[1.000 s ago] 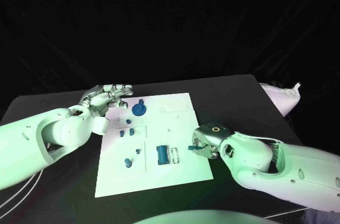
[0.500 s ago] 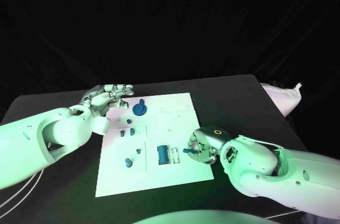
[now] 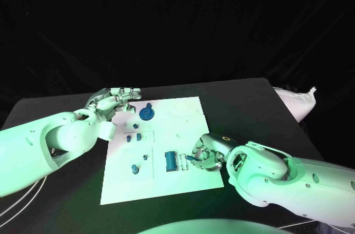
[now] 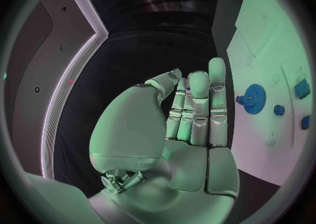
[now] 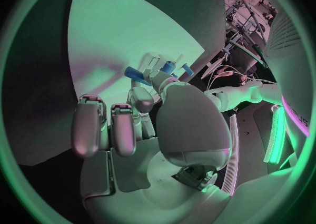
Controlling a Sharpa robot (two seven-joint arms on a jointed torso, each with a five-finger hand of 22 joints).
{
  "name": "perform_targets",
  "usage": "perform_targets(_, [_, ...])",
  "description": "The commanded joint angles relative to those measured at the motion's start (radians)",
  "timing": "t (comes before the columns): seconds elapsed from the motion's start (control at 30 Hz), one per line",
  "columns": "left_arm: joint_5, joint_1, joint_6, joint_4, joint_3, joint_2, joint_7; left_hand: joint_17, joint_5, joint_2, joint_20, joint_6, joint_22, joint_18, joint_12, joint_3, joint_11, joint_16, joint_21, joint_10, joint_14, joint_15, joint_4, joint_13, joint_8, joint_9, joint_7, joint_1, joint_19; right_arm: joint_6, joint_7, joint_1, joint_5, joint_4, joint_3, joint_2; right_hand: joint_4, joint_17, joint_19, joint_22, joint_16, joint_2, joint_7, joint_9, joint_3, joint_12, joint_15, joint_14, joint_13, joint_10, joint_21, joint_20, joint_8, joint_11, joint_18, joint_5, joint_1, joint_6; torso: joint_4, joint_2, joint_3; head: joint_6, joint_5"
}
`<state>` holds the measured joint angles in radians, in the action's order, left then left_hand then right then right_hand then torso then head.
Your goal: Assemble the parts on the task board
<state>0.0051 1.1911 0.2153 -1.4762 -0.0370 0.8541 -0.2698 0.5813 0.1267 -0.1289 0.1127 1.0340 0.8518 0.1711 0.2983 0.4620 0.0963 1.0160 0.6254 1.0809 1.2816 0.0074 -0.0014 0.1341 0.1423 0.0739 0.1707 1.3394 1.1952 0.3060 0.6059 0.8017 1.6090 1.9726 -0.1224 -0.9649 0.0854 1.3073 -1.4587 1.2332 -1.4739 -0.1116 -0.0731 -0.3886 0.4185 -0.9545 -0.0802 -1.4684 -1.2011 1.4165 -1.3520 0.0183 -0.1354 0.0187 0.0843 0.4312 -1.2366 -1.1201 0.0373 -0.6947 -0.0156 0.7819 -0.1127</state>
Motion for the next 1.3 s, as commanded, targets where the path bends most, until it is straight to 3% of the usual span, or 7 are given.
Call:
perform_targets(0.03, [-0.007,0.000,-0.013,-0.004,0.001,-0.002,-0.010,-0.001,0.000,0.007,-0.002,-0.005,-0.001,0.011,0.004,-0.004,0.000,-0.001,-0.007,-0.006,-0.003,0.003,0.001,-0.001,0.005,-0.001,0.000,0.001,0.006,-0.014,0.009,0.000,-0.063,-0.019,0.000,0.014,0.014,0.110,-0.007,0.003,-0.004,0.003,0.013,-0.043,-0.010,-0.002,-0.008,-0.074,0.002,0.006,-0.005,-0.002,-0.008,0.002,-0.014,0.021,0.027,-0.019,0.0014,0.000,0.0003,-0.002,0.001])
perform_targets(0.43, [-0.007,0.000,-0.013,-0.007,0.001,-0.006,-0.007,-0.001,0.000,0.007,-0.002,-0.005,-0.001,0.011,0.004,-0.004,0.000,-0.001,-0.007,-0.006,-0.003,0.003,0.001,-0.001,0.005,-0.001,0.000,0.001,0.006,-0.045,0.018,0.004,-0.098,-0.067,0.000,0.058,0.037,0.120,-0.012,0.014,-0.011,0.012,0.023,-0.055,-0.033,-0.029,-0.014,-0.076,-0.014,0.019,-0.012,-0.007,-0.020,0.009,-0.016,0.026,0.073,-0.037,0.0011,-0.001,-0.0004,0.000,0.005])
perform_targets(0.57, [-0.007,0.000,-0.013,-0.008,0.001,-0.007,-0.006,-0.001,0.000,0.007,-0.002,-0.005,-0.001,0.011,0.004,-0.004,0.000,-0.001,-0.007,-0.006,-0.003,0.003,0.001,-0.001,0.005,-0.001,0.000,0.001,0.006,-0.049,0.018,0.005,-0.103,-0.075,0.000,0.071,0.043,0.122,-0.013,0.017,-0.012,0.013,0.025,-0.058,-0.039,-0.036,-0.015,-0.076,-0.019,0.022,-0.014,-0.008,-0.022,0.011,-0.017,0.025,0.085,-0.039,0.0013,-0.001,0.0018,0.001,0.008])
perform_targets(1.0, [-0.007,0.001,-0.013,-0.010,0.001,-0.007,-0.001,0.002,0.001,0.009,-0.002,-0.006,-0.002,0.011,0.006,-0.005,0.000,0.002,-0.008,-0.008,-0.002,0.003,0.000,-0.001,0.006,-0.001,0.000,0.002,0.007,-0.046,0.016,0.005,-0.099,-0.077,0.000,0.089,0.079,0.133,-0.017,0.029,-0.018,0.025,0.028,-0.064,-0.073,-0.056,-0.017,-0.078,-0.034,0.029,-0.021,-0.009,-0.026,0.013,-0.019,0.015,0.140,-0.048,0.0029,-0.001,0.0017,0.003,0.008])
perform_targets(1.3, [-0.005,0.001,-0.015,-0.013,0.001,-0.007,0.005,0.003,0.001,0.009,-0.002,-0.006,-0.002,0.011,0.006,-0.006,0.000,0.003,-0.008,-0.008,-0.002,0.003,0.001,-0.001,0.006,-0.001,0.000,0.002,0.007,-0.042,0.016,0.006,-0.090,-0.073,0.000,0.090,0.080,0.137,-0.018,0.033,-0.021,0.025,0.029,-0.065,-0.075,-0.062,-0.017,-0.079,-0.037,0.031,-0.024,-0.009,-0.027,0.013,-0.020,0.015,0.142,-0.049,0.0016,-0.001,0.0021,0.004,0.010])
